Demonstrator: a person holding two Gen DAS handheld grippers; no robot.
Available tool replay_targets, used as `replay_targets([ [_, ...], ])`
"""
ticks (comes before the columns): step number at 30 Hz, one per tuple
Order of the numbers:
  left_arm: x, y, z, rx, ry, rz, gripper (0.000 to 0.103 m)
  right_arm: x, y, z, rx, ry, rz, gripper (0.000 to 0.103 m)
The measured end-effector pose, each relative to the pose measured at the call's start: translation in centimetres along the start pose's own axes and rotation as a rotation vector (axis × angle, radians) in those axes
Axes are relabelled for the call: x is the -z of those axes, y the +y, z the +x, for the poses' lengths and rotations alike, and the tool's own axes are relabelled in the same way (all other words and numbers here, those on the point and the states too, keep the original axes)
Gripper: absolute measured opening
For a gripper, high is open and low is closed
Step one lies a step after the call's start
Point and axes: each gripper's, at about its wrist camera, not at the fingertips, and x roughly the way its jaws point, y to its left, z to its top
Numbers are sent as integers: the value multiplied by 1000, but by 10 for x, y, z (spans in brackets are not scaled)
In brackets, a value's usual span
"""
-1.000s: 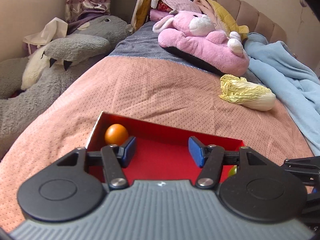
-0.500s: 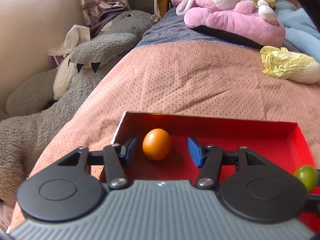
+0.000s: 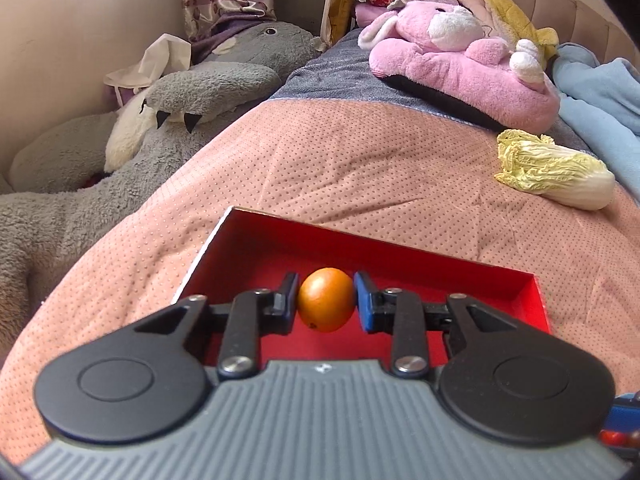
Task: Organize fruits
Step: 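Carry the orange tomato to the plate with the left tool while the right tool carries the green tomato, then open both tools to release the tomatoes onto the blue plate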
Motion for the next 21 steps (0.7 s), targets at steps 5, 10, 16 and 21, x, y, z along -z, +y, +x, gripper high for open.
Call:
replay_targets([
  [5,17,-47,-30,40,-16,56,34,23,-7,-41,32,-3,-2,31],
  [10,41,-93,-55,121,-12,100,34,53,-31,-89,108,-2,23,31],
  [16,75,-140,-80,201,15,142,34,94,-62,-128,214,24,81,31],
  [21,104,-168,-91,219,66,192,35,114,-70,-130,239,42,88,32],
])
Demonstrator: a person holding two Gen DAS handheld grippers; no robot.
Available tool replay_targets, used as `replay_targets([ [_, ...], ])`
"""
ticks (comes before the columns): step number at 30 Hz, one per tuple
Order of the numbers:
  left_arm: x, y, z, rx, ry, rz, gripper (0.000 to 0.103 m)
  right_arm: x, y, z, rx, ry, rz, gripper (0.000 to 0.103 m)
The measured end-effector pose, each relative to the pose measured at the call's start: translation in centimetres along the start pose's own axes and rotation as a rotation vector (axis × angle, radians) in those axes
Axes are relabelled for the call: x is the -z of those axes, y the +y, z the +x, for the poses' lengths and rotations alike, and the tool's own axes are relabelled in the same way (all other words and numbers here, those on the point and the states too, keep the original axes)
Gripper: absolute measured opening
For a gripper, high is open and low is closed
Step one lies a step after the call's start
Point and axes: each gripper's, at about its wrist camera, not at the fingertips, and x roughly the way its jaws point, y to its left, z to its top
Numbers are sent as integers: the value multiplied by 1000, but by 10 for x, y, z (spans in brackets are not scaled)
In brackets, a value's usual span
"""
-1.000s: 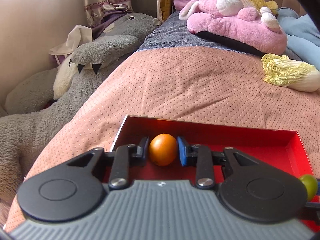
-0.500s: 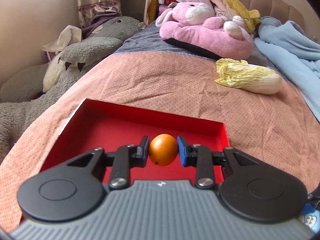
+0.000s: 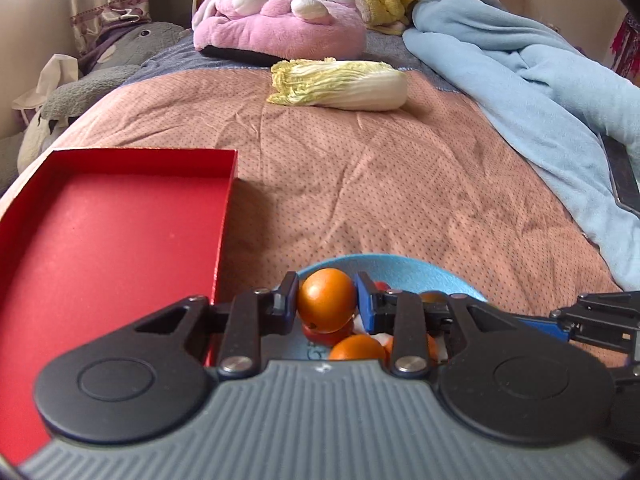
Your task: Organize fruits
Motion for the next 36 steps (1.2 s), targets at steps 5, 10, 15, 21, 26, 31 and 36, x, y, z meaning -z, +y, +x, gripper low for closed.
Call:
replay_targets([
  [5,14,-12,-9,-36,12,25,50,0,4,-7,1,-38,-15,89],
  [10,17,-7,-24,-70,-19,-28,69,-4,11,-29,17,-96,-54,103],
  [15,23,-8,-39,-67,-37,-57,70,0,14,-57,39,-118,-71,103],
  [21,34,-20,-51,-58,-36,-15,70,15,1,-90,61,-117,1,103],
  [26,41,-24,-59,-55,-38,-10,70,32,-7,-105,122,-87,-2,103],
  [31,48,-33,-66,-55,-43,20,70,49,-9,-106,133,-32,-6,103],
  [36,55,-43,-69,-54,-45,73,70,61,-2,-100,119,22,-21,103],
])
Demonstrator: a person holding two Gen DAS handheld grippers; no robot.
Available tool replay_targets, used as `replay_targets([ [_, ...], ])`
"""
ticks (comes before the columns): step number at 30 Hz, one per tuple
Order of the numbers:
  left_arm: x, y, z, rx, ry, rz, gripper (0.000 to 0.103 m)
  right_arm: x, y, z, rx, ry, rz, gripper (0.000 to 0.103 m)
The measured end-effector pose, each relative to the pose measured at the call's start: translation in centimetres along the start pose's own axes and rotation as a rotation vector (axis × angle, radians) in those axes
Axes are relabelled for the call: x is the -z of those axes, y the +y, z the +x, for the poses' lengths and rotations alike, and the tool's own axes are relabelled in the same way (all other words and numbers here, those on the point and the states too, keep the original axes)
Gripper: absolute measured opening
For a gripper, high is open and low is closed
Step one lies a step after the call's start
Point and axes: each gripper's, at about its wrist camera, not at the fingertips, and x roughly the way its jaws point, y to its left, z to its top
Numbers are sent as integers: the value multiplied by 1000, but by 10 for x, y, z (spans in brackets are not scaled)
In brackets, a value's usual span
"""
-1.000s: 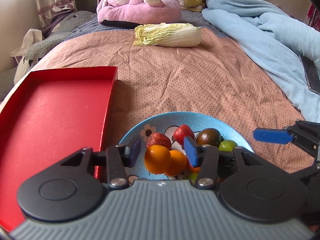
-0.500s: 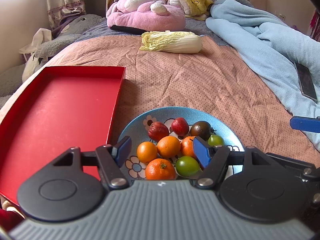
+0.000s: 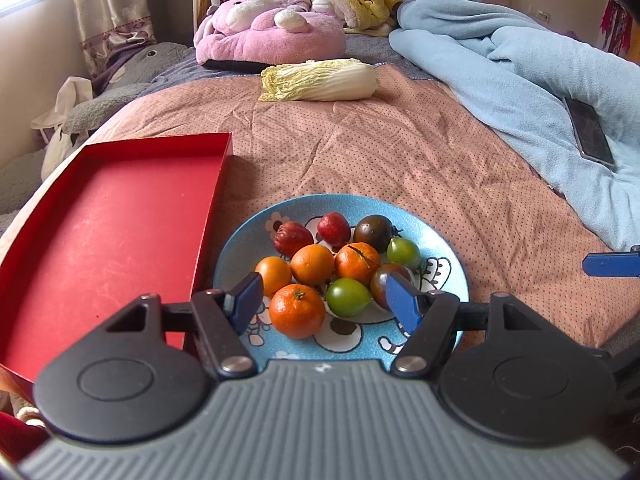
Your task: Organize fruits
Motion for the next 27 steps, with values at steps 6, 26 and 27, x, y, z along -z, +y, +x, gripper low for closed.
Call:
replay_targets([
  [6,3,-4,-4,9,-9,25,70,1,9,7,-13,28,-19,103],
  [26,8,-9,-6,19,-13,63,70,-1,14,18,-16,60,-28,103],
  [27,8,-9,-7,20,-13,64,70,-1,14,18,-17,60,-27,103],
])
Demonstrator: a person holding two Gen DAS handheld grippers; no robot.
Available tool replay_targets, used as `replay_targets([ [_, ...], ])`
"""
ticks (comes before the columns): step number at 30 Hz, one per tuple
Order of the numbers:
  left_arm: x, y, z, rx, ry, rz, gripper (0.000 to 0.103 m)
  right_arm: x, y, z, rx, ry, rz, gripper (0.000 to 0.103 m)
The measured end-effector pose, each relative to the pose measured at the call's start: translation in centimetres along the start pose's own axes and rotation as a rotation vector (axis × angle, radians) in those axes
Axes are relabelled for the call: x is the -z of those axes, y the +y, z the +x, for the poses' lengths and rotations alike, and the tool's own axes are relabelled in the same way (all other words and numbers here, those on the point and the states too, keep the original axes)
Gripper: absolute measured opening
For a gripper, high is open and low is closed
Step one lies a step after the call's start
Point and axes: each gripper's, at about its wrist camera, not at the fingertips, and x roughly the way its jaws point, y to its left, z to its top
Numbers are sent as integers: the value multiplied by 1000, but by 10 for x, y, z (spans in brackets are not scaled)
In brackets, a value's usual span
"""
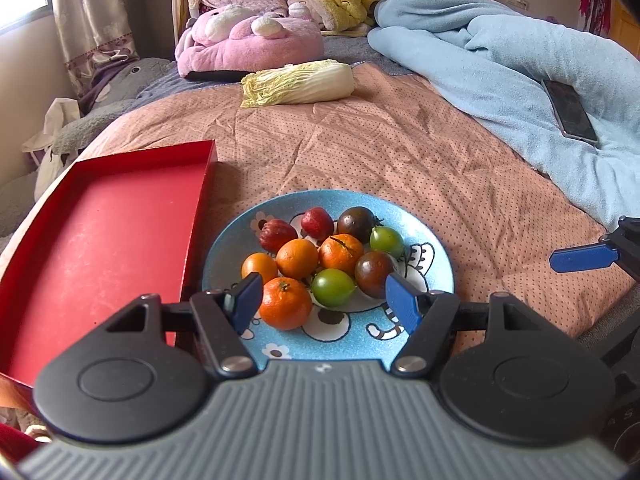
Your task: Organize fruits
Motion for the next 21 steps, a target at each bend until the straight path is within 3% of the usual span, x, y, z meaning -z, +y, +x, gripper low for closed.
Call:
replay_targets([
  [21,1,-1,1,-9,0,7,70,6,1,4,-10,3,-1,103],
])
